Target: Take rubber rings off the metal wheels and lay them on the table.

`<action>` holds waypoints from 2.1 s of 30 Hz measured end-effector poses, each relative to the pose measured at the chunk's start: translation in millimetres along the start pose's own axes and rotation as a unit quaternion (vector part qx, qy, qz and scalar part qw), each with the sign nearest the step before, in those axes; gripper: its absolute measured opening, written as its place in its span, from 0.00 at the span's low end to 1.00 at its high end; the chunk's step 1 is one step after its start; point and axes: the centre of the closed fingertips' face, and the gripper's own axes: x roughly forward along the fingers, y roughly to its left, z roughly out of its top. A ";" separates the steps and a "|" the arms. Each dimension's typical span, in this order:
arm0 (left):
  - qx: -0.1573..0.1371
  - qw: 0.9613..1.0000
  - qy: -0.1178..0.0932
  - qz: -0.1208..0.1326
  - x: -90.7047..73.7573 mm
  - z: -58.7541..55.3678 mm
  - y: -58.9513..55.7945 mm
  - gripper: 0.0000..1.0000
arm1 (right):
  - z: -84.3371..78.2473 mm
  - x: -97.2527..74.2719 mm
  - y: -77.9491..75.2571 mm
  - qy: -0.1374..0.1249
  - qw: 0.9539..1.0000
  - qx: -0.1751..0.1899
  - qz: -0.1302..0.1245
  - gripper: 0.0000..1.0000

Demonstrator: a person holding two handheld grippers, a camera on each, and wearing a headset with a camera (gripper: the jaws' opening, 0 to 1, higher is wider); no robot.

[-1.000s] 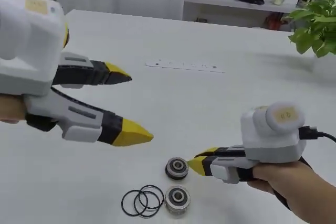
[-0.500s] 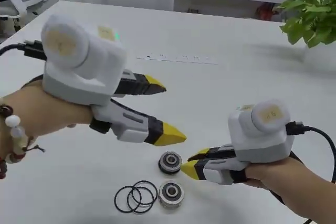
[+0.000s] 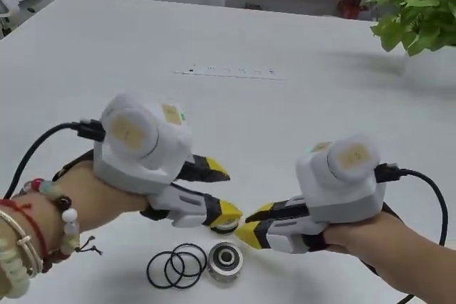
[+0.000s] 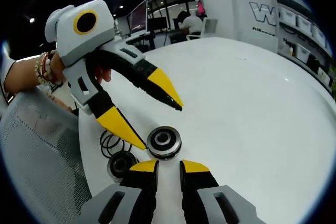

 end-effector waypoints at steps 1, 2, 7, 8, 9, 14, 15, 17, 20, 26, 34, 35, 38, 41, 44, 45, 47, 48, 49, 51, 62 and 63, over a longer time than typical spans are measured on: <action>-0.004 1.000 0.002 -0.001 0.6 -2.7 -0.1 0.32 | -1.0 -0.1 0.0 0.003 1.000 0.002 -0.001 0.14; -0.010 1.000 0.002 -0.001 1.1 -5.3 -0.7 0.32 | -0.4 0.4 0.3 0.001 1.000 0.001 0.000 0.14; -0.031 0.999 0.003 0.004 2.7 -12.0 0.7 0.27 | 0.7 2.2 4.4 -0.002 1.000 -0.006 0.006 0.15; -0.038 0.999 0.004 0.008 3.4 -13.2 1.0 0.26 | 1.0 2.5 4.9 -0.002 1.000 -0.009 0.006 0.16; -0.040 0.999 0.004 0.009 4.0 -14.4 1.7 0.25 | 1.4 3.2 5.0 -0.003 1.000 -0.013 0.004 0.18; -0.048 0.999 0.003 0.011 6.4 -15.9 0.2 0.22 | 5.0 4.2 5.9 -0.013 1.000 -0.020 0.003 0.21; -0.051 0.999 0.005 0.010 6.2 -16.9 -0.3 0.21 | 5.5 4.3 6.2 -0.014 1.000 -0.019 0.004 0.22; -0.050 0.999 0.003 0.012 6.2 -15.8 -0.2 0.19 | 6.2 4.8 6.5 -0.015 1.000 -0.022 0.003 0.22; -0.050 0.999 0.004 0.007 7.1 -16.1 -2.9 0.16 | 6.5 5.9 6.7 -0.017 1.000 -0.024 0.003 0.21; -0.063 0.998 -0.003 0.015 7.1 -16.6 -1.8 0.15 | 6.6 6.8 5.2 -0.020 1.000 -0.023 -0.001 0.20; -0.064 0.998 -0.004 0.017 7.6 -16.5 -3.1 0.14 | 6.2 3.6 6.0 -0.021 0.999 -0.036 0.007 0.13; -0.064 0.998 -0.004 0.018 7.7 -16.4 -3.3 0.14 | 5.8 3.3 6.4 -0.020 0.999 -0.037 0.007 0.13; -0.066 0.998 -0.004 0.019 7.5 -16.3 -3.0 0.14 | 5.5 3.4 6.2 -0.019 0.999 -0.036 0.009 0.11; -0.067 0.998 -0.005 0.020 7.5 -16.2 -3.1 0.14 | 4.8 2.8 6.2 -0.018 0.999 -0.036 0.010 0.10; -0.069 0.997 -0.006 0.022 7.3 -16.0 -2.6 0.14 | 4.3 2.3 5.2 -0.015 0.998 -0.052 0.009 0.07; -0.069 0.997 -0.006 0.020 7.3 -16.1 -3.2 0.14 | 2.0 1.6 -1.2 -0.007 0.998 -0.069 -0.008 0.00; -0.068 0.998 -0.006 0.019 7.6 -15.7 -3.9 0.14 | 2.3 2.3 2.3 -0.011 0.998 -0.057 0.002 0.00; -0.068 0.997 -0.006 0.020 7.5 -15.7 -3.6 0.14 | 2.2 2.3 2.1 -0.011 0.998 -0.055 0.003 0.00; -0.068 0.997 -0.006 0.020 7.6 -15.8 -3.4 0.14 | 2.4 2.3 1.9 -0.010 0.998 -0.056 0.003 0.00; -0.068 0.997 -0.006 0.020 7.7 -15.8 -2.9 0.14 | 2.5 2.3 1.8 -0.009 0.998 -0.059 0.001 0.00; -0.060 0.998 -0.005 0.018 6.5 -16.2 -3.1 0.14 | 3.6 -0.2 -8.2 -0.010 1.000 -0.020 -0.016 0.00; -0.060 0.998 -0.004 0.018 6.3 -16.2 -3.1 0.14 | 3.9 -1.2 -9.0 -0.012 1.000 -0.006 -0.016 0.00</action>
